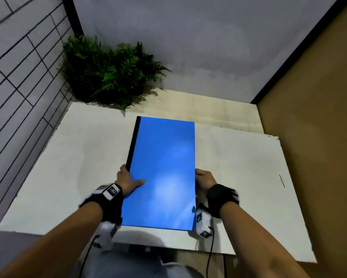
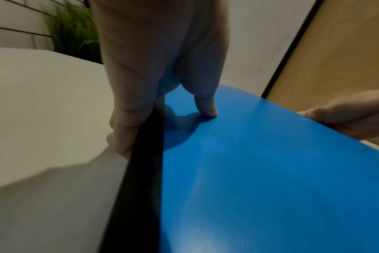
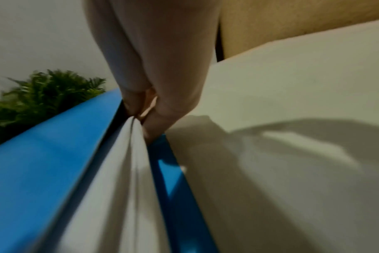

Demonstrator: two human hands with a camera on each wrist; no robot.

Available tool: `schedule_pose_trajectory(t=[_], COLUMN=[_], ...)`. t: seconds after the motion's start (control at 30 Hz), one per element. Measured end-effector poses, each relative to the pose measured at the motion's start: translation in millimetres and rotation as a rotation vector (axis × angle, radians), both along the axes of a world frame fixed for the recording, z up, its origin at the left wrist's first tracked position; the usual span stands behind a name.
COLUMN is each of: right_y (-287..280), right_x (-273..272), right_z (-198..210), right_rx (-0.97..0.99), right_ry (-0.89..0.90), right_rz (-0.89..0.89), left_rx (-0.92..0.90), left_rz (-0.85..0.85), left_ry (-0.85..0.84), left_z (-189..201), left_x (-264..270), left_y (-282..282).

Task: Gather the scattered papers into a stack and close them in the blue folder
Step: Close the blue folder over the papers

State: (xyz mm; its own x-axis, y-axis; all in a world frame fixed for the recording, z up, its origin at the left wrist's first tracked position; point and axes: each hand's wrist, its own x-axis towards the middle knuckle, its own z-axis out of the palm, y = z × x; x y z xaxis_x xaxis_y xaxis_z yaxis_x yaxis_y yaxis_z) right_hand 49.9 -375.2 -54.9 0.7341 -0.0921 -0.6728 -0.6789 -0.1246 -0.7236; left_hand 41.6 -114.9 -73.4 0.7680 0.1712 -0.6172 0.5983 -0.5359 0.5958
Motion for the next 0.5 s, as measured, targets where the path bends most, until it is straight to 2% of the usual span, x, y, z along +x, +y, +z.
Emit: schedule_pose_trajectory(t=[0.07,0.2,0.3,0.4,0.5], right_y=[6.9,25.0,35.1,36.3,37.4], right_x=[-4.2,4.8,3.9,-2.1,-7.1], right_z=[-1.2,-10.1,0.0,6.8,12.9], right_rx=[-0.045,-0.439,-0.619,-0.586,-0.478], right_ry=[0.020,-0.014,-0.005,-0.041,-0.038], right_rz=[-0.009,0.060,0.127,0.111,0.013], left_rx=[0.010,0.075,0.125,0.140,0.160], left_rz=[0.038,-0.009,-0.039,-0.030,-0.053], left_ry=[-0.021,0.055,0.056,0.050,0.045], left_z=[-1.0,5.1,7.4,9.6,11.0], left_x=[0.1,-1.1,-1.2,0.3,0.1], left_y=[-3.9,-11.8,-15.0,-17.1,-19.8])
